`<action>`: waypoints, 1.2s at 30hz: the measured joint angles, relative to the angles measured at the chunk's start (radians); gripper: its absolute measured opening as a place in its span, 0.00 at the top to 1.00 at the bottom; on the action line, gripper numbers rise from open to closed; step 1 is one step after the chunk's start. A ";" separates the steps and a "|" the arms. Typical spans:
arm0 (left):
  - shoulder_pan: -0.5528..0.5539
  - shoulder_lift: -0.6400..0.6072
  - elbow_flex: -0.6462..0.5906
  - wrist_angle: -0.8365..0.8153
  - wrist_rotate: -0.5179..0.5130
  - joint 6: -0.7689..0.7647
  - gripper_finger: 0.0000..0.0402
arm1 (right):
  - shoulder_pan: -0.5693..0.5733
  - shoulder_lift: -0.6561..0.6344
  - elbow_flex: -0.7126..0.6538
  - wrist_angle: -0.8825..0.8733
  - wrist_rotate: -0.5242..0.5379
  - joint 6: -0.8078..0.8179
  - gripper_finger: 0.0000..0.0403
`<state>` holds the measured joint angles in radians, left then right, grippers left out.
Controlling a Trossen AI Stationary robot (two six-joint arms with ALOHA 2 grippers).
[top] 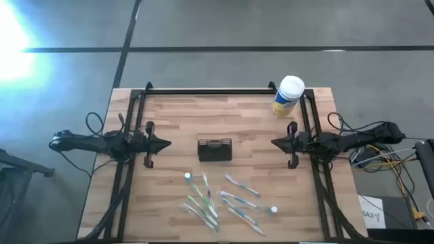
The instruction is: Pick & Place toothbrushing station
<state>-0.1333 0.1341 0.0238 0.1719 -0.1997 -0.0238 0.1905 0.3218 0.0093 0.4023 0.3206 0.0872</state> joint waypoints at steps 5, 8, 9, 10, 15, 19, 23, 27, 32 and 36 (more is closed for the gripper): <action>0.000 0.000 0.000 0.000 0.000 -0.001 0.96 | 0.000 0.003 0.000 -0.002 0.027 -0.008 0.98; 0.000 0.000 0.000 0.000 0.000 0.004 0.96 | 0.000 0.003 0.000 -0.002 0.028 -0.013 0.98; 0.000 0.000 0.000 0.000 -0.003 0.007 0.96 | 0.000 0.003 0.000 -0.001 0.028 -0.016 0.98; 0.000 0.000 0.000 0.000 -0.014 0.013 0.96 | 0.000 0.003 0.000 -0.001 0.028 -0.018 0.98; 0.001 0.001 0.009 -0.009 -0.110 -0.004 0.99 | 0.000 0.003 0.000 -0.001 0.031 -0.028 0.98; -0.001 0.030 0.122 -0.053 -0.124 -0.001 0.99 | 0.000 0.003 0.000 -0.001 0.031 -0.046 0.98; -0.010 0.124 0.299 -0.191 -0.202 -0.035 0.99 | 0.000 0.003 0.000 0.000 0.031 -0.077 0.98; -0.036 0.307 0.511 -0.377 -0.240 -0.102 1.00 | 0.001 0.001 0.000 0.002 0.031 -0.103 0.98; -0.116 0.590 0.796 -0.611 -0.375 -0.126 1.00 | 0.001 0.001 0.000 0.001 0.031 -0.117 0.98; -0.127 0.790 1.025 -0.931 -0.443 -0.335 0.98 | 0.001 0.001 0.000 -0.002 0.026 -0.116 0.98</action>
<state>-0.2600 0.9237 1.0486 -0.7587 -0.6423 -0.3587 0.1917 0.3229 0.0093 0.4003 0.3465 -0.0289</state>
